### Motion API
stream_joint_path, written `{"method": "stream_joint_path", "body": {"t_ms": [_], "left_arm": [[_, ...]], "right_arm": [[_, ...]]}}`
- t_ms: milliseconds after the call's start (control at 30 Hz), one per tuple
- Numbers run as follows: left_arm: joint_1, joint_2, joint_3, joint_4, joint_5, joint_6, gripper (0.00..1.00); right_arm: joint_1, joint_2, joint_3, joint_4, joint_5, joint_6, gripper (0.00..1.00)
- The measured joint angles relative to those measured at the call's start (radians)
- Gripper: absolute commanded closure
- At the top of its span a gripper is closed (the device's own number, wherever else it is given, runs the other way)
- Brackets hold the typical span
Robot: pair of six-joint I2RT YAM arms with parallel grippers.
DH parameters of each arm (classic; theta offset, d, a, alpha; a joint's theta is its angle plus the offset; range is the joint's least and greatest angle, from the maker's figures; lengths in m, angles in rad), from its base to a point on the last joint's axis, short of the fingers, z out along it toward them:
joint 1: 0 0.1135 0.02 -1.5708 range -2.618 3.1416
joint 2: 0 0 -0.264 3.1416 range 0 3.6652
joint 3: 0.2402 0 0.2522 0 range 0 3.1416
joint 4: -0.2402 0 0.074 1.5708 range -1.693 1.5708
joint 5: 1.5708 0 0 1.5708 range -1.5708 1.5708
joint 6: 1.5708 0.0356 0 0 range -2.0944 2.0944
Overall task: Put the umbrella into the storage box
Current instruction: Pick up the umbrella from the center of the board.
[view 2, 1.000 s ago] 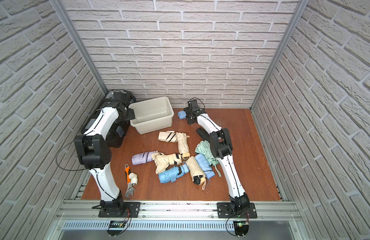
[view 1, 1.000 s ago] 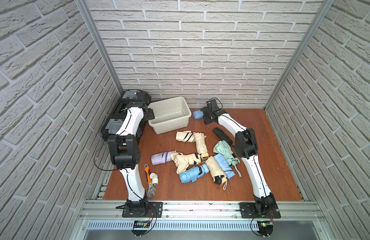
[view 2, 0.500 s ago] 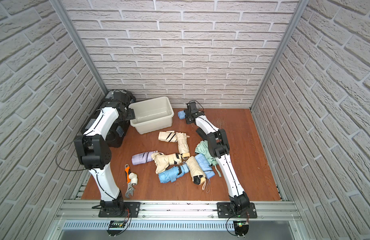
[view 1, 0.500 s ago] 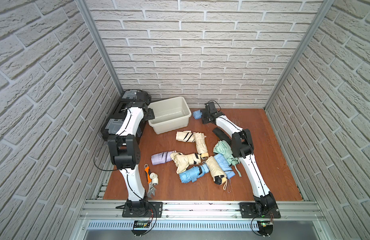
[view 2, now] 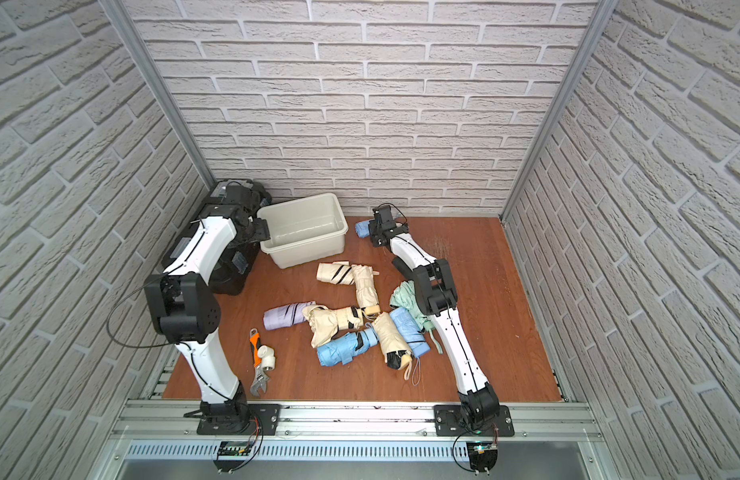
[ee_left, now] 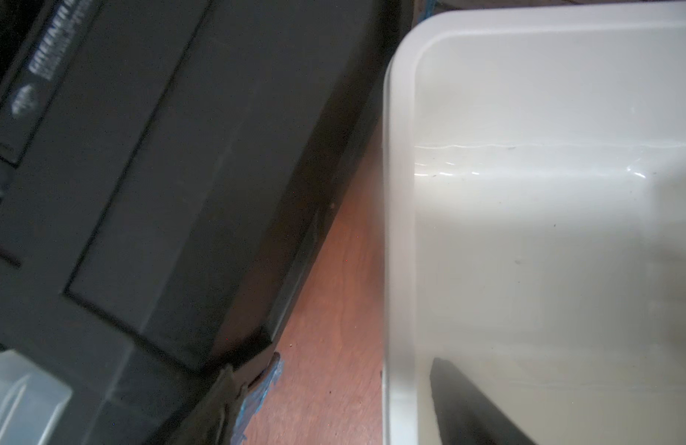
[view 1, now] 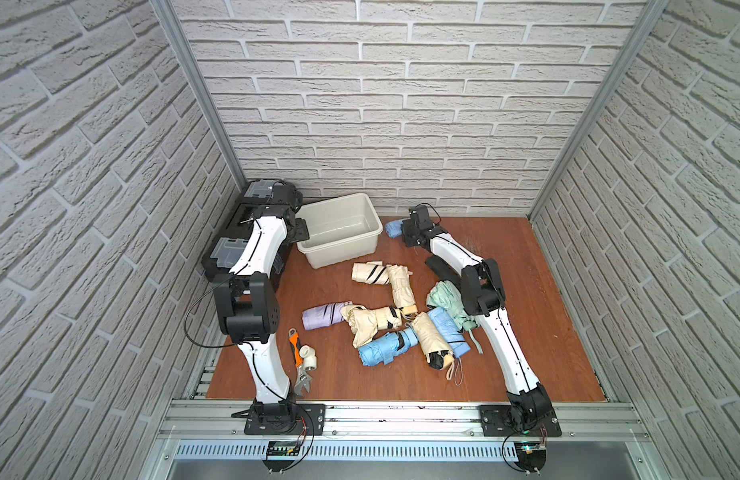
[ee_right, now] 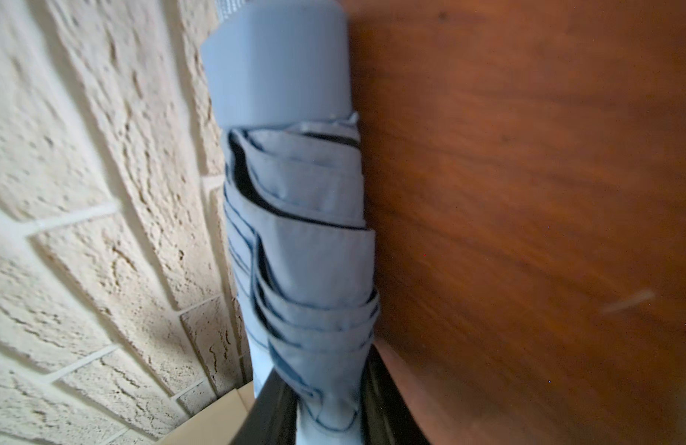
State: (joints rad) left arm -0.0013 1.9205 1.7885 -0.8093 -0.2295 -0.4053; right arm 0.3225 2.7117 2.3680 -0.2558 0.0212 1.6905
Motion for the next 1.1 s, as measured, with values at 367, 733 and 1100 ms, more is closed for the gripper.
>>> {"method": "stream_joint_path", "body": {"t_ms": [367, 733, 1100], "left_arm": [[-0.002, -0.036, -0.037, 0.011, -0.009, -0.024, 0.04], [0.01, -0.055, -0.058, 0.029, -0.006, -0.076, 0.12], [0.016, 0.011, -0.044, 0.084, 0.045, -0.093, 0.24]], "right_arm": [[-0.011, -0.066, -0.185, 0.195, -0.019, -0.005, 0.97], [-0.054, -0.274, -0.513, 0.261, -0.101, -0.094, 0.97], [-0.105, -0.539, -0.814, 0.289, -0.2, -0.237, 0.97]]}}
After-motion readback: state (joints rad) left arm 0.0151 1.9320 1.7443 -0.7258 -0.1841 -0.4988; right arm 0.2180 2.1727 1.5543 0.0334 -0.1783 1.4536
